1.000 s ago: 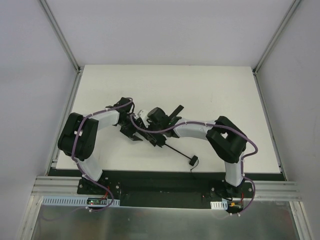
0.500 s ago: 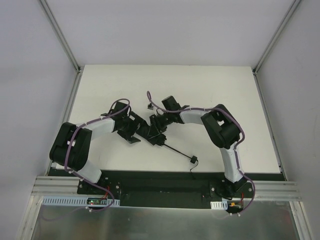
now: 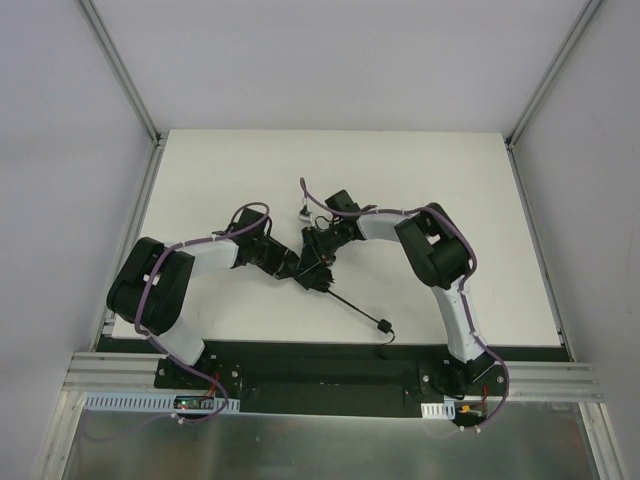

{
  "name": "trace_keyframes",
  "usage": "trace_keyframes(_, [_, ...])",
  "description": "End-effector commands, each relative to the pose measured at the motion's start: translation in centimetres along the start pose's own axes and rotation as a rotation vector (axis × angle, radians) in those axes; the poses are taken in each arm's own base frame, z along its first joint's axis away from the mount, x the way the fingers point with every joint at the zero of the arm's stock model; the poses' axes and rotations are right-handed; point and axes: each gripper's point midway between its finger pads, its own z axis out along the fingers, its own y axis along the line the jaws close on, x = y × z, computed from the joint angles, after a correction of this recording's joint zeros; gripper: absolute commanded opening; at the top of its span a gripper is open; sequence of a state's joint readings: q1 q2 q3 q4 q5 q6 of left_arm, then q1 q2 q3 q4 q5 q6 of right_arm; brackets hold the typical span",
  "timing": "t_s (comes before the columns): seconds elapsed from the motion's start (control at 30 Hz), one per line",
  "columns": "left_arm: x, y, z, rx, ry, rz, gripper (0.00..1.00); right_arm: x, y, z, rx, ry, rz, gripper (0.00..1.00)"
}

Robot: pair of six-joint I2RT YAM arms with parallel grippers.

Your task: Put away the umbrella

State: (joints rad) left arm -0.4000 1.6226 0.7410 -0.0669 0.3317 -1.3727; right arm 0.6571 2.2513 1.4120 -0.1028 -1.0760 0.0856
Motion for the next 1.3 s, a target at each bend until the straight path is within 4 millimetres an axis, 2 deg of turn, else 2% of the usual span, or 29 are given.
trace_keyframes(0.0, [0.0,7.1,1.3,-0.227,-0.039,-0.008,0.0,0.8,-2.7,-1.8,0.318,0.018,0.032,0.18])
trace_keyframes(0.03, [0.0,7.3,1.2,-0.232,-0.044,-0.015,0.0,0.5,-2.3,-2.7,0.359,0.015,0.005,0.24])
trace_keyframes(0.1, [-0.1,7.6,1.0,-0.245,-0.055,-0.024,0.0,-0.1,-1.1,-4.6,0.447,-0.02,-0.069,0.45])
trace_keyframes(0.2, [-0.2,7.8,0.6,-0.274,-0.067,-0.025,0.0,-0.4,0.6,-6.2,0.531,-0.052,-0.209,0.66])
trace_keyframes(0.33, [-0.1,7.9,0.1,-0.318,-0.063,-0.049,0.0,-0.2,1.9,-6.6,0.67,-0.051,-0.423,0.68])
trace_keyframes(0.53, [0.2,8.0,-0.3,-0.39,-0.046,-0.086,0.0,0.3,2.7,-4.6,0.81,-0.03,-0.648,0.69])
trace_keyframes(0.67, [0.3,8.0,-0.4,-0.416,-0.04,-0.1,0.0,0.9,1.5,-2.9,0.889,0.005,-0.692,0.68])
trace_keyframes(0.73, [0.4,8.1,-0.4,-0.428,-0.037,-0.119,0.0,1.3,0.6,-2.4,0.92,0.029,-0.704,0.67])
trace_keyframes(0.83, [0.7,8.0,-0.4,-0.437,-0.023,-0.136,0.0,1.4,-2.0,-2.6,1.045,0.045,-0.712,0.62])
trace_keyframes(1.0, [0.9,7.7,-0.6,-0.444,-0.012,-0.15,0.0,2.4,-5.3,-2.9,1.127,0.081,-0.723,0.48])
trace_keyframes(1.1, [0.8,7.3,-0.7,-0.431,-0.014,-0.15,0.0,3.5,-6.5,-2.6,1.113,0.123,-0.696,0.31])
trace_keyframes(1.17, [0.5,6.4,-0.9,-0.404,-0.016,-0.115,0.0,4.4,-7.4,-2.4,1.062,0.135,-0.638,0.16])
trace_keyframes(1.2, [0.2,5.9,-1.0,-0.386,-0.016,-0.076,0.07,5.1,-7.7,-2.3,1.02,0.141,-0.601,0.09])
trace_keyframes(1.23, [0.0,5.6,-1.1,-0.369,-0.018,-0.039,0.21,5.6,-7.7,-1.9,0.959,0.145,-0.567,0.02])
trace_keyframes(1.27, [-0.4,5.1,-1.2,-0.348,-0.029,-0.007,0.39,6.4,-7.7,-1.5,0.88,0.146,-0.527,0.0])
